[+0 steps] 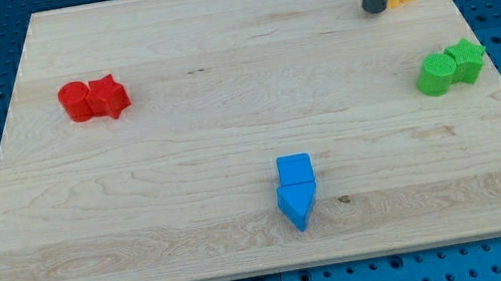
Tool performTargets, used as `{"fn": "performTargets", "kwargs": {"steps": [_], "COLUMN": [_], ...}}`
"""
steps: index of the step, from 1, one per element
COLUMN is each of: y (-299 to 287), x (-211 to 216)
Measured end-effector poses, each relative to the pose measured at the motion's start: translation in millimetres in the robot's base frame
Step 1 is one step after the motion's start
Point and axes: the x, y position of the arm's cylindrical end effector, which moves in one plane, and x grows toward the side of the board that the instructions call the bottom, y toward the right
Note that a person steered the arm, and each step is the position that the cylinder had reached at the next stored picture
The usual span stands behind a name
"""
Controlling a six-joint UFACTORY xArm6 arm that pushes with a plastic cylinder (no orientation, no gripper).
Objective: Push the red circle into the blue blocks
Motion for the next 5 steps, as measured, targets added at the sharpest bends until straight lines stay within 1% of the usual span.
{"fn": "performTargets", "kwargs": {"steps": [1, 2, 3, 5], "y": [-0.2, -50.8, -138.4, -306.8], "x": [19.3, 56.9, 59.3, 50.8]}}
